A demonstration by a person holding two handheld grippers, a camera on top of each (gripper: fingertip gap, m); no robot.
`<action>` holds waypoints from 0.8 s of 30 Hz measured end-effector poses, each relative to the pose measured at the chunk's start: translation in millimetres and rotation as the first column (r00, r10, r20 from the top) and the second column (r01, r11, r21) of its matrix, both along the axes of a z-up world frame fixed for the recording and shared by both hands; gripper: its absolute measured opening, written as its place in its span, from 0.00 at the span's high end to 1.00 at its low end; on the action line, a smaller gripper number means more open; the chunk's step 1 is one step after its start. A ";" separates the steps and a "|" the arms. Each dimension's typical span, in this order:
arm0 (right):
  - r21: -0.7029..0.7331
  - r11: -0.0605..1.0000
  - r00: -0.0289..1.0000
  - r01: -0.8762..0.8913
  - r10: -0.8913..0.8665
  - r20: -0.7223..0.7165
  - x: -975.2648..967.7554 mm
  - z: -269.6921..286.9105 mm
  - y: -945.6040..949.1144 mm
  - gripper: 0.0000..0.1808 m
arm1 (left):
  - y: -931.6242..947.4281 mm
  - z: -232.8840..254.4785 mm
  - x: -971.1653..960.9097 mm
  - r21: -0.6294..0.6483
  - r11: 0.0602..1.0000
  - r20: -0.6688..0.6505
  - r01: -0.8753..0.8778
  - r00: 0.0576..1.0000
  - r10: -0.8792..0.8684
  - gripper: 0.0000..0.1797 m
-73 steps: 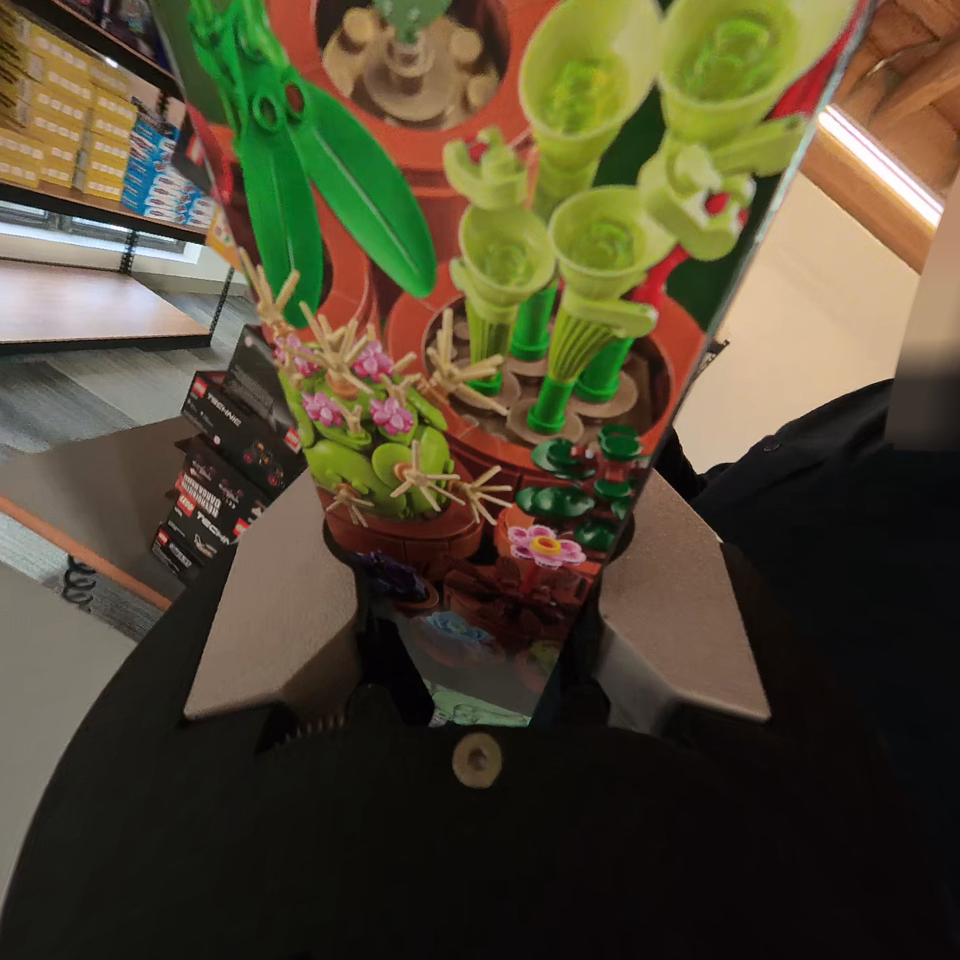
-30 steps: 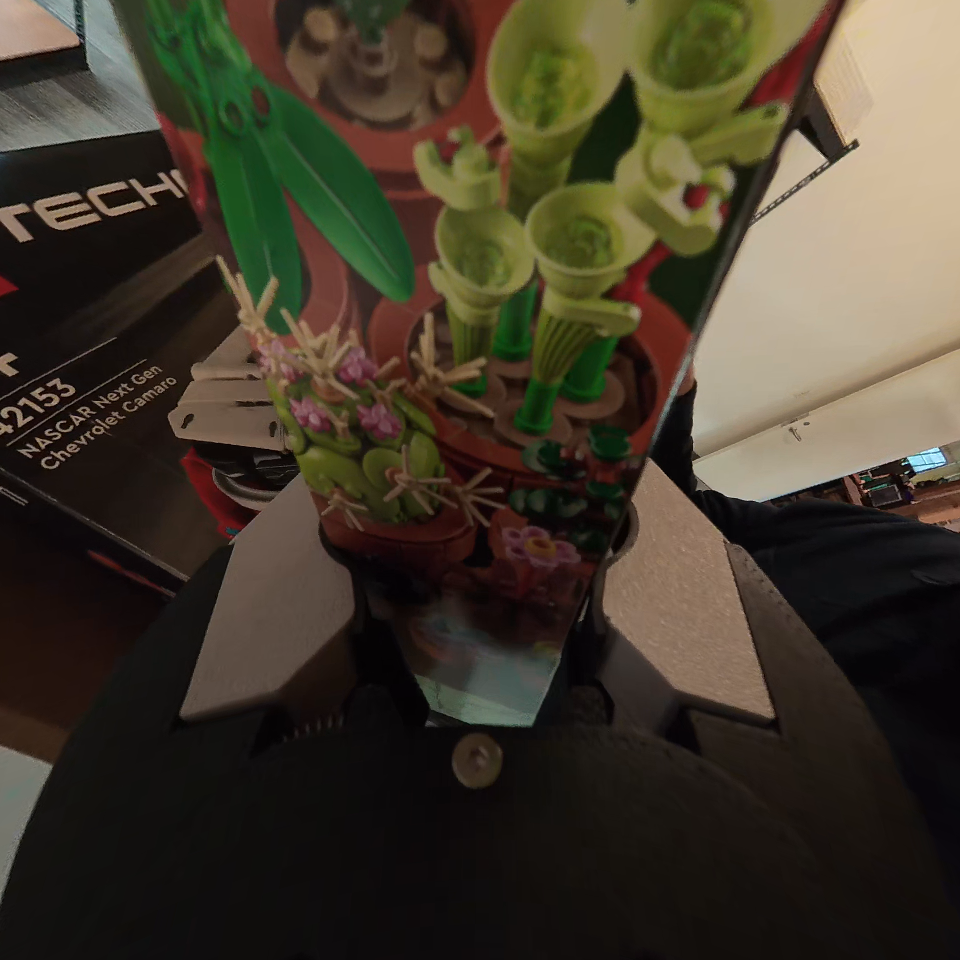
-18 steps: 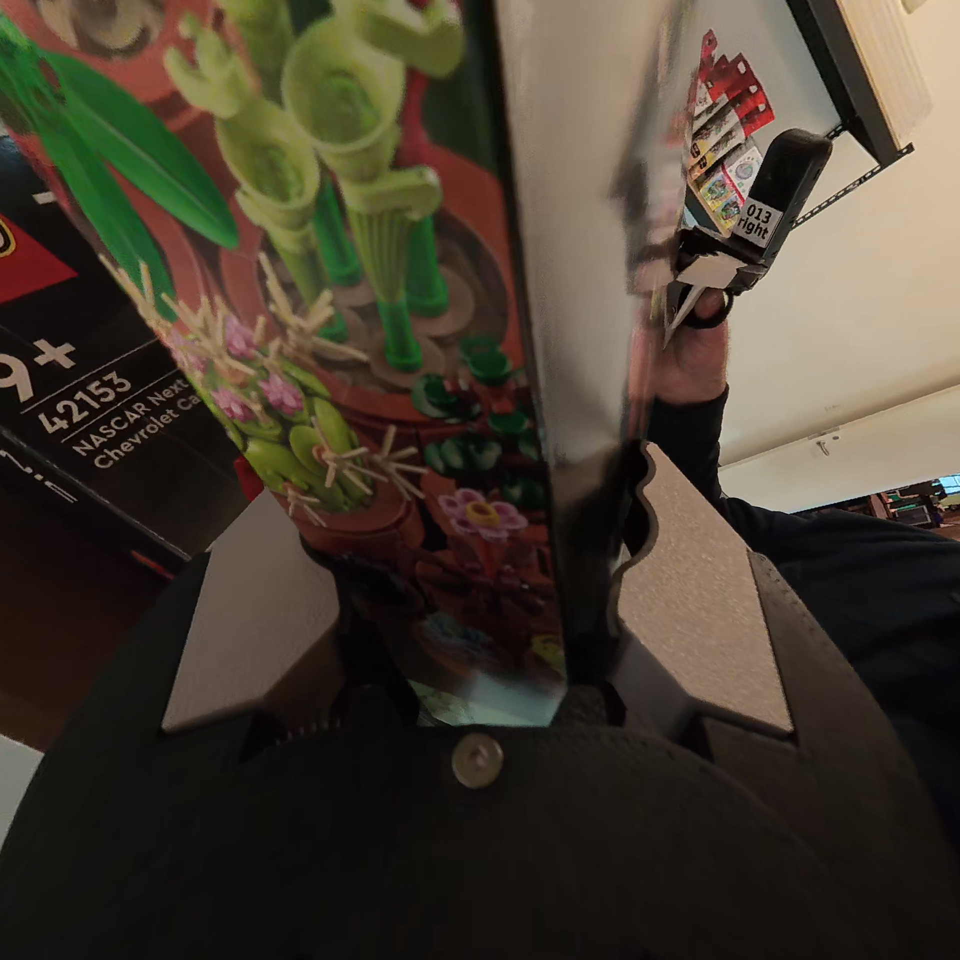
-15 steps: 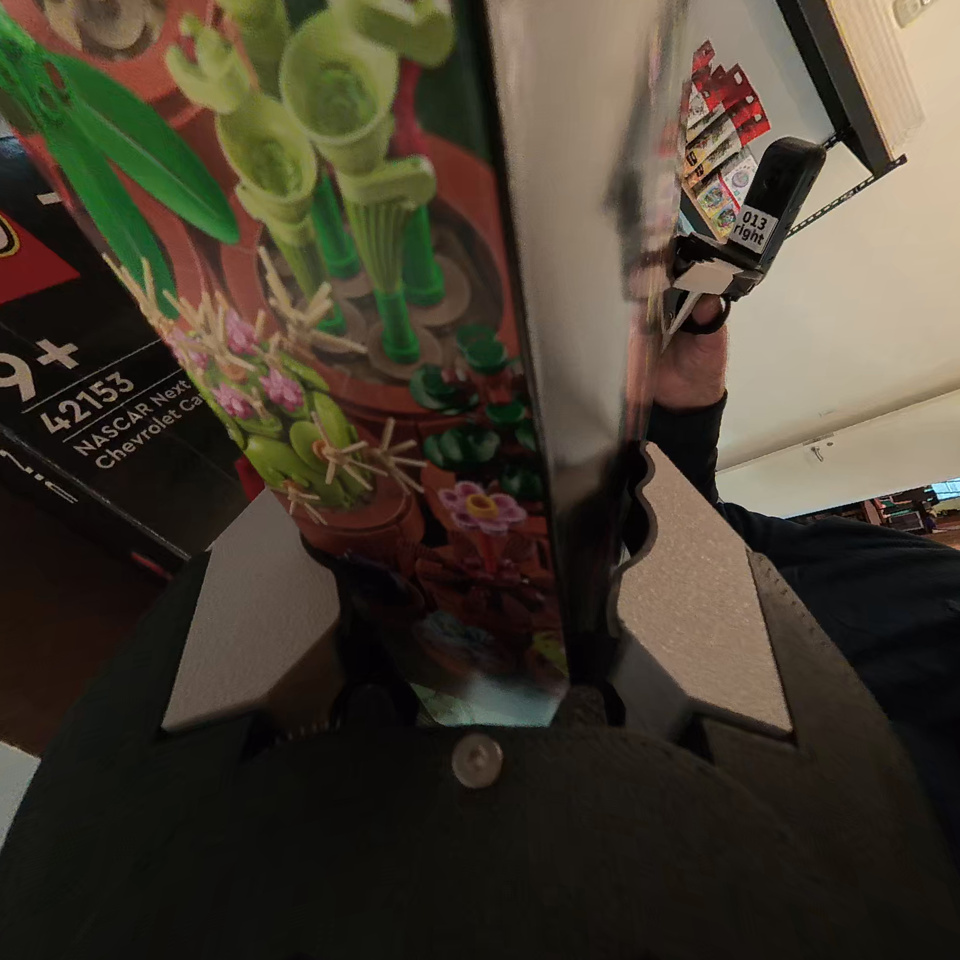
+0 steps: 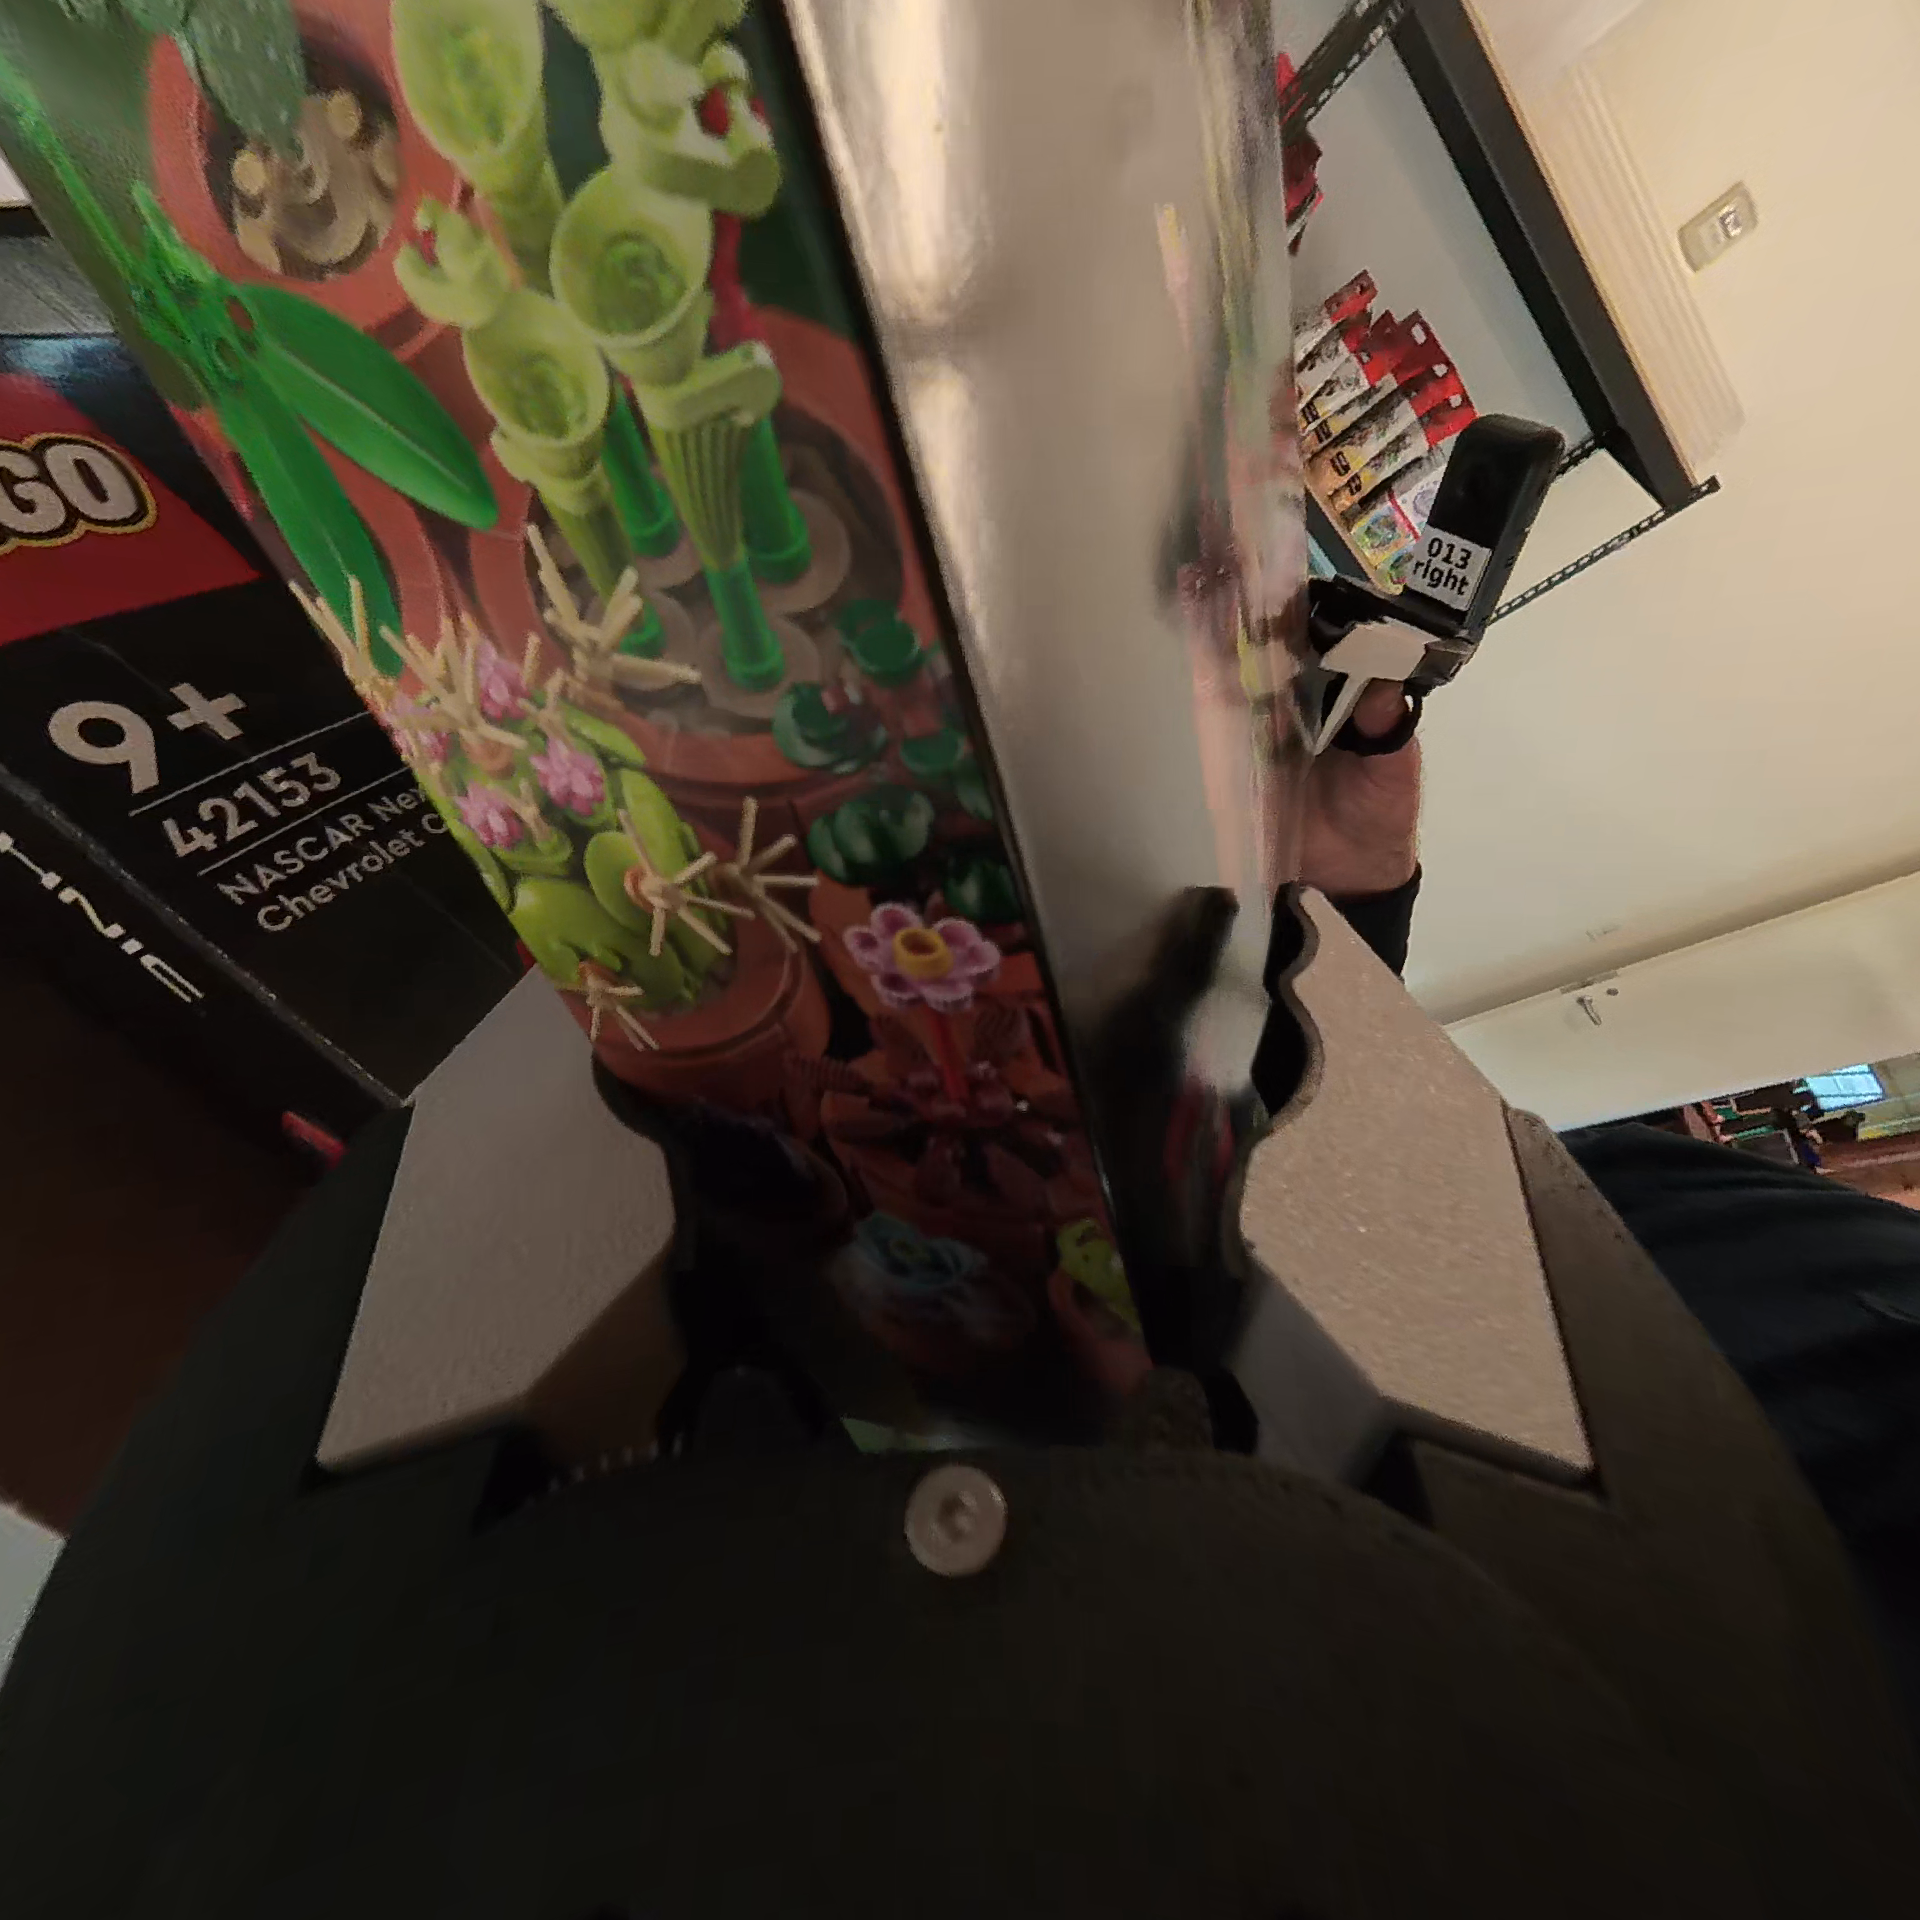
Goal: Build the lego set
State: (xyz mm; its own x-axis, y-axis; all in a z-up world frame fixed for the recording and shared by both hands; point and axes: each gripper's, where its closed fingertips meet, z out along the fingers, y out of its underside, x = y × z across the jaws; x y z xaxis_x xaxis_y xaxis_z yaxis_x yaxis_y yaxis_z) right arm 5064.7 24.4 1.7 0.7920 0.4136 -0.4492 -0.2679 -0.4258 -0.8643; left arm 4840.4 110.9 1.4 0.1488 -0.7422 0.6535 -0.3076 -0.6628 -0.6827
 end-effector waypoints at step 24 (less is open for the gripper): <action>0.015 0.999 0.999 -0.042 0.042 0.015 -2.2 -3.0 3.4 0.32 | -1.8 2.2 0.5 0.068 0.998 -0.103 -0.016 0.994 0.023 0.13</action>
State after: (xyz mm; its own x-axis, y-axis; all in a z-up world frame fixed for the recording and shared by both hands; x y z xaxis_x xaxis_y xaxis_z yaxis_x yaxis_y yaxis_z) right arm 5062.4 27.8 -1.4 0.7803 0.4535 -0.4307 -0.2367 -0.4234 -0.8745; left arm 4840.9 109.1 3.6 0.2276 -0.7802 0.5826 -0.3665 -0.6229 -0.6911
